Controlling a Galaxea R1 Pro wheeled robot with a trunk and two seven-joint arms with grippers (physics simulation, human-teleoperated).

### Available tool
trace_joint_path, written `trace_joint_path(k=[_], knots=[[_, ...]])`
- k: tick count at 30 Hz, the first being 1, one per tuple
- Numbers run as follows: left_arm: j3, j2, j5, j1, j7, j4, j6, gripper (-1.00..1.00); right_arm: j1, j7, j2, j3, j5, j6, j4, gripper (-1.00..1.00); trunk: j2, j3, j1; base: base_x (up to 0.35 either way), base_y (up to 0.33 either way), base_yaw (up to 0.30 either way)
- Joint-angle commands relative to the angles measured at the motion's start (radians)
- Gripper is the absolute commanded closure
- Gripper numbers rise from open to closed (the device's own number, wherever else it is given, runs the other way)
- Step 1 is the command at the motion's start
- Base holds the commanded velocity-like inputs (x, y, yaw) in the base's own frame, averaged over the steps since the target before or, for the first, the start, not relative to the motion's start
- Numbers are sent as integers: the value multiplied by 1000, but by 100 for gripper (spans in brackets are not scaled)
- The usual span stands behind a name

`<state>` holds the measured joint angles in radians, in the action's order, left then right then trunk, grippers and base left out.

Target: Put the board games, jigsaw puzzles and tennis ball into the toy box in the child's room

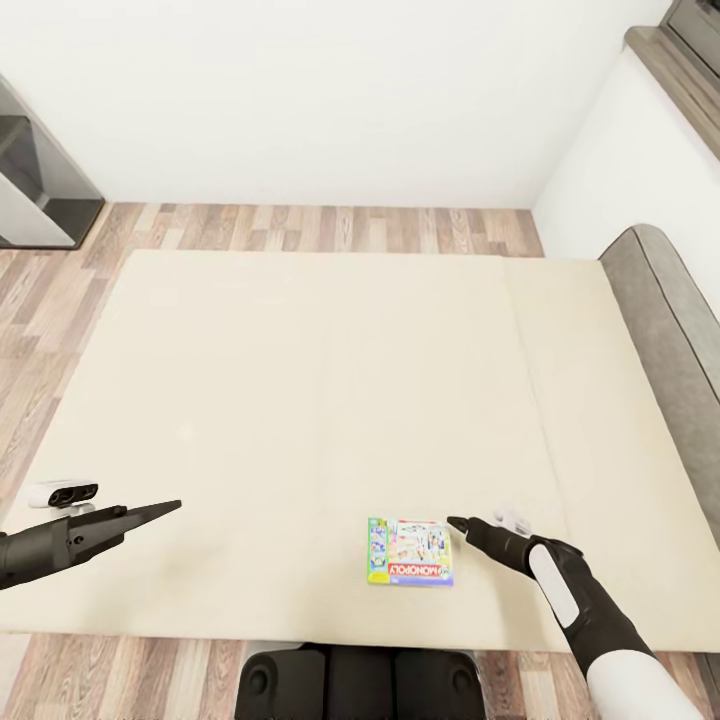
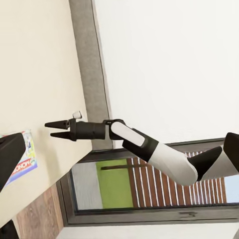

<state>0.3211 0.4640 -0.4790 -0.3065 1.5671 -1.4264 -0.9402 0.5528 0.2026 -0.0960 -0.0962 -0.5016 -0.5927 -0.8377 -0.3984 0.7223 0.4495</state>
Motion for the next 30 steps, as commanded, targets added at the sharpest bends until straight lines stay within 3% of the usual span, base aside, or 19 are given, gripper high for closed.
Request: trace_joint_path(k=[1,10,18,30], knots=[[0,0,0,0,4,0,-10,-100,0,4,0,-3,0,-7,-3,-100,-2,3,0,0,0,0],[0,-1,0,0,4,0,-11,-100,-2,5,9,4,0,-10,-13,-100,-2,18,0,0,0,0],[1,0,0,0,4,0,-11,-100,-2,5,13,66,-1,-5,-14,-100,-2,31,0,0,0,0],[0,-1,0,0,4,0,-10,-100,-2,6,13,85,-1,-4,-15,-100,-2,51,0,0,0,0]])
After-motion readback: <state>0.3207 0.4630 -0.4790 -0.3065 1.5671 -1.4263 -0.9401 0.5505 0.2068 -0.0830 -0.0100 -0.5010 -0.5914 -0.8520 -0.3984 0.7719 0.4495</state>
